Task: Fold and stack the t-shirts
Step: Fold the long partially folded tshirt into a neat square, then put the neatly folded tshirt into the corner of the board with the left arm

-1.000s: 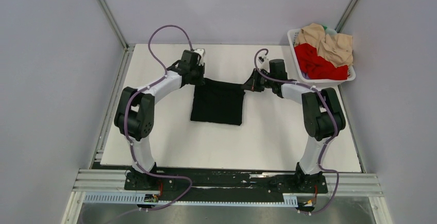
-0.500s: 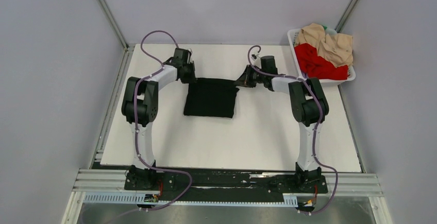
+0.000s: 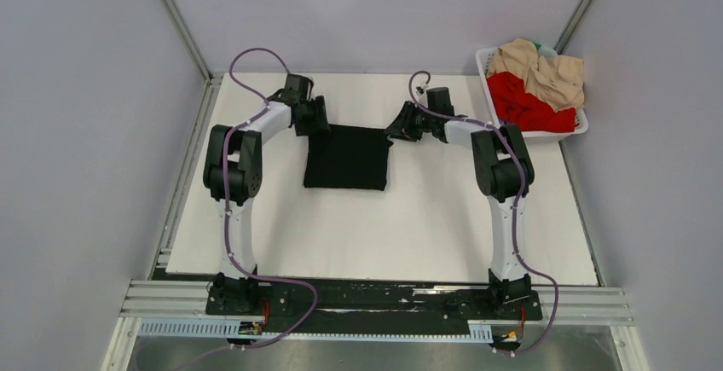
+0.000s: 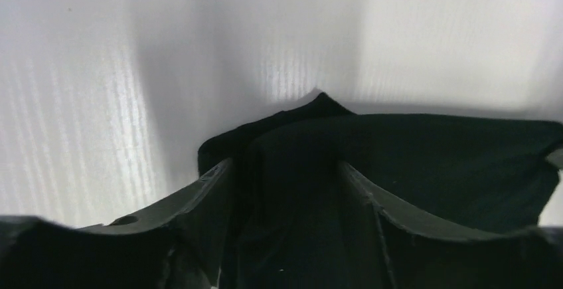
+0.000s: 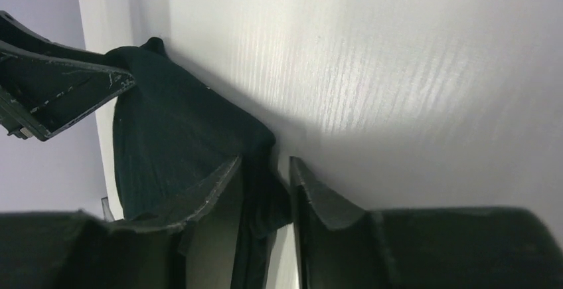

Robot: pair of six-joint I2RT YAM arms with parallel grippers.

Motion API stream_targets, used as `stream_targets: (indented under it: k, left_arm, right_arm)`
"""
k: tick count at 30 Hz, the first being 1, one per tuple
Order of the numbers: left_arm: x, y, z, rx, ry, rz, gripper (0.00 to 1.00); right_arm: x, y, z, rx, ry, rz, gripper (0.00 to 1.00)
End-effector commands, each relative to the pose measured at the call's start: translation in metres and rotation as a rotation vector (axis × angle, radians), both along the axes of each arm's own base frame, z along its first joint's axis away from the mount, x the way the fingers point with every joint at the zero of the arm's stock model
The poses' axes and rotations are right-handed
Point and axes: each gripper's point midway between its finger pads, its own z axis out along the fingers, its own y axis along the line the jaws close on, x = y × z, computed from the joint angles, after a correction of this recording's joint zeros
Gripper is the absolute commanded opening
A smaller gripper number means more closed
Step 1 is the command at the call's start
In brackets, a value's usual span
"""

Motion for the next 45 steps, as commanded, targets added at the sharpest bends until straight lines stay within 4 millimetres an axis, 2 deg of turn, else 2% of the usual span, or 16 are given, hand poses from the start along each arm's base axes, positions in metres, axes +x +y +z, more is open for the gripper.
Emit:
stream_targets:
  k: [1, 2, 3, 4, 5, 6, 8, 15, 21, 24, 30, 32, 33, 38, 41, 45]
  left_arm:
    - [-0.02, 0.022, 0.029, 0.038, 0.009, 0.026, 0.72]
    - [-0.021, 0.02, 0.048, 0.024, -0.03, 0.013, 0.85]
    - [-0.028, 0.022, 0.05, 0.024, -0.03, 0.011, 0.92]
    - [-0.03, 0.024, 0.069, 0.024, -0.075, 0.016, 0.98]
    - [-0.038, 0.027, 0.066, 0.034, -0.066, 0.02, 0.99]
    - [-0.041, 0.031, 0.078, 0.045, -0.093, 0.034, 1.0]
    - [-0.052, 0.038, 0.078, 0.059, -0.093, 0.054, 1.0]
    - [-0.078, 0.036, 0.028, 0.052, 0.037, 0.045, 0.96]
    - [-0.086, 0.036, -0.003, 0.056, 0.098, 0.038, 0.79]
    - [-0.083, 0.027, -0.01, 0.017, 0.115, 0.019, 0.62]
    - [-0.078, 0.017, -0.021, -0.011, 0.153, 0.006, 0.28]
    - [-0.073, 0.018, -0.021, -0.007, 0.152, 0.017, 0.09]
    - [-0.07, 0.033, -0.024, 0.073, 0.183, 0.077, 0.0]
    - [-0.034, 0.081, -0.001, 0.33, 0.132, 0.225, 0.0]
    - [-0.018, 0.125, 0.021, 0.558, 0.079, 0.341, 0.0]
    - [0.011, 0.158, 0.041, 0.691, 0.017, 0.393, 0.0]
  right_arm:
    - [0.005, -0.019, 0.048, -0.09, -0.075, -0.051, 0.43]
    - [0.003, -0.019, 0.062, -0.094, -0.093, -0.047, 0.6]
    - [0.0, -0.022, 0.074, -0.101, -0.109, -0.048, 0.74]
    - [-0.004, -0.024, 0.084, -0.11, -0.125, -0.052, 0.96]
    - [-0.009, -0.028, 0.093, -0.12, -0.14, -0.063, 0.99]
    - [-0.015, -0.032, 0.099, -0.129, -0.151, -0.072, 1.0]
    - [-0.03, -0.04, 0.108, -0.142, -0.16, -0.092, 1.0]
    - [-0.115, -0.066, 0.111, -0.138, -0.169, -0.151, 1.0]
    - [-0.182, -0.087, 0.1, -0.145, -0.162, -0.191, 1.0]
    - [-0.205, -0.1, 0.096, -0.163, -0.168, -0.23, 1.0]
    - [-0.222, -0.128, 0.099, -0.234, -0.236, -0.334, 1.0]
    - [-0.223, -0.134, 0.103, -0.249, -0.263, -0.36, 1.0]
    - [-0.221, -0.145, 0.103, -0.283, -0.284, -0.41, 1.0]
    - [-0.219, -0.157, 0.095, -0.334, -0.277, -0.461, 1.0]
    - [-0.216, -0.166, 0.09, -0.372, -0.27, -0.5, 1.0]
    - [-0.213, -0.174, 0.084, -0.41, -0.254, -0.536, 1.0]
